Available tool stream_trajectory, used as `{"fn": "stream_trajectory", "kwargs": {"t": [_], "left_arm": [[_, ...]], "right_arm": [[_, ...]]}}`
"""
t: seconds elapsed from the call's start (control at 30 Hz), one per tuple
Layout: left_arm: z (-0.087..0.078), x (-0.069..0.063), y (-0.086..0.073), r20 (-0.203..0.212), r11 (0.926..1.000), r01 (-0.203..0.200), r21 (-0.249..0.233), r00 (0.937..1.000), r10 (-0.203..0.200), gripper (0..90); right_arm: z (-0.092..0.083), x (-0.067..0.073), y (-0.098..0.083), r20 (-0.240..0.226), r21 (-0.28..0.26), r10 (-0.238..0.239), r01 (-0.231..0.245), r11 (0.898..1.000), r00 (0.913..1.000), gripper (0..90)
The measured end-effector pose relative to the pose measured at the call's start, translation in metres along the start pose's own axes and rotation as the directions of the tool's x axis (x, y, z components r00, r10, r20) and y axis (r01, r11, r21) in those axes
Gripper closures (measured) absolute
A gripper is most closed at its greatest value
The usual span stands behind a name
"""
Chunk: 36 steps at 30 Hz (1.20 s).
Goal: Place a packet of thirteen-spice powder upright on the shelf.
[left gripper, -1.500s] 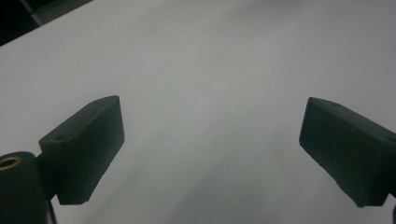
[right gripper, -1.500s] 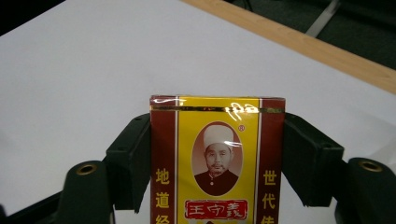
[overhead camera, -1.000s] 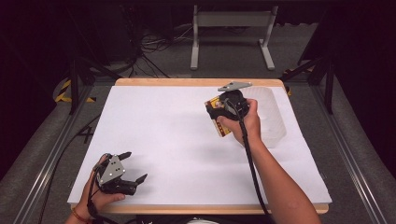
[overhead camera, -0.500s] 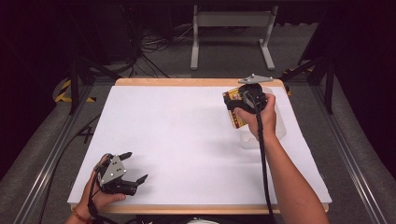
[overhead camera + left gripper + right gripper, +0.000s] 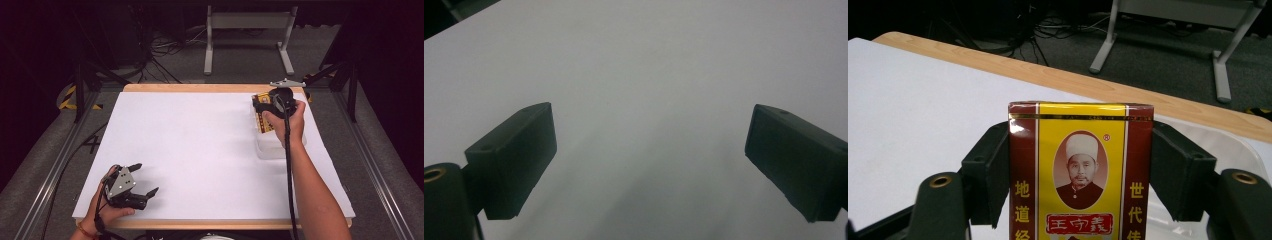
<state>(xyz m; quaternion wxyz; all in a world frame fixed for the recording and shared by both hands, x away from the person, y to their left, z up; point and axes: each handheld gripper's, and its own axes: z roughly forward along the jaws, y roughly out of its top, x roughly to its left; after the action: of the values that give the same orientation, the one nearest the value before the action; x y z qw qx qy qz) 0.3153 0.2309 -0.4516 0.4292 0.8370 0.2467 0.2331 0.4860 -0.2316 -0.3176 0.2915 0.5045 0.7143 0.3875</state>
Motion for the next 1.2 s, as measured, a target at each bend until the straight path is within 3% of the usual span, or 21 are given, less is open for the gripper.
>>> {"fn": "stream_trajectory", "kwargs": {"t": [0.47,0.87,1.2], "left_arm": [[0.002,-0.001,0.001,-0.002,0.9998,-0.014,0.01,0.9999,0.014,7.1],[0.003,-0.002,0.0,-0.001,0.9997,-0.021,0.015,0.9998,0.021,7.1],[0.002,-0.002,0.0,-0.004,0.9997,-0.021,0.014,0.9998,0.021,7.1]], "right_arm": [[-0.012,-0.003,-0.018,0.006,-0.014,-0.01,0.01,1.0,0.9999,32.7],[-0.001,-0.016,-0.029,0.023,0.016,0.034,-0.034,0.999,0.9992,32.6],[-0.001,-0.015,-0.034,0.031,0.035,0.024,-0.025,0.999,0.9993,32.5]]}}
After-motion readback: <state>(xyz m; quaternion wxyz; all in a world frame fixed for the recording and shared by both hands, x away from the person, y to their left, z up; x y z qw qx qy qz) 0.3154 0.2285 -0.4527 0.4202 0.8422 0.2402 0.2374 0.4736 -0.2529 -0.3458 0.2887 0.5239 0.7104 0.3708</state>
